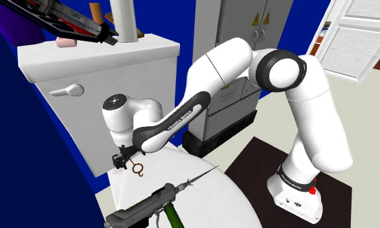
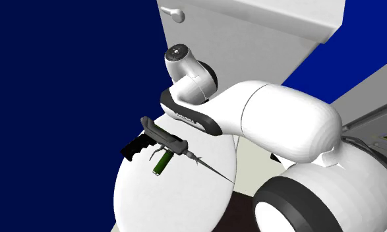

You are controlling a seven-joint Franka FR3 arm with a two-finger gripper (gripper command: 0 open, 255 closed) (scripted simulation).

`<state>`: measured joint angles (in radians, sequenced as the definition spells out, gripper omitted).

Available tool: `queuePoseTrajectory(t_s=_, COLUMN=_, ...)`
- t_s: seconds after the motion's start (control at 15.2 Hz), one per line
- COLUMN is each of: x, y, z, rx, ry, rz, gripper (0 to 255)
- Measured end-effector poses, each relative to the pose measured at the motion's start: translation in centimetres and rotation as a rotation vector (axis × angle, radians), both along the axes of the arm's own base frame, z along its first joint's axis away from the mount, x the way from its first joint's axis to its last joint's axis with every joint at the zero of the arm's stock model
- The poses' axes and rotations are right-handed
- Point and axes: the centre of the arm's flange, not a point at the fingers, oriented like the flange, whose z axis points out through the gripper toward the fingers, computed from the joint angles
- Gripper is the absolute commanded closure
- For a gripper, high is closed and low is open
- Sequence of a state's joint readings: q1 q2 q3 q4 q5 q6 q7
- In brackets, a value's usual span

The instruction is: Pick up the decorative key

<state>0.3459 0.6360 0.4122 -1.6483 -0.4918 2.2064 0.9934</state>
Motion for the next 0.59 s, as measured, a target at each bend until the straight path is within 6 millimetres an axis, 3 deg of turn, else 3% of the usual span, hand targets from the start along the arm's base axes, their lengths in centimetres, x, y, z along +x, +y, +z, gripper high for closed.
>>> queuePoseTrajectory(t_s=0.4, x=-0.1, y=0.2, z=-2.9, rx=-0.001, ry=0.000, rz=0.000, gripper=0)
queuePoseTrajectory(t_s=0.46, x=-0.1, y=0.2, z=-3.1, rx=-0.001, ry=0.000, rz=0.000, gripper=255)
queuePoseTrajectory(t_s=0.59, x=-0.1, y=0.3, z=-3.3, rx=-0.001, ry=0.000, rz=0.000, gripper=255)
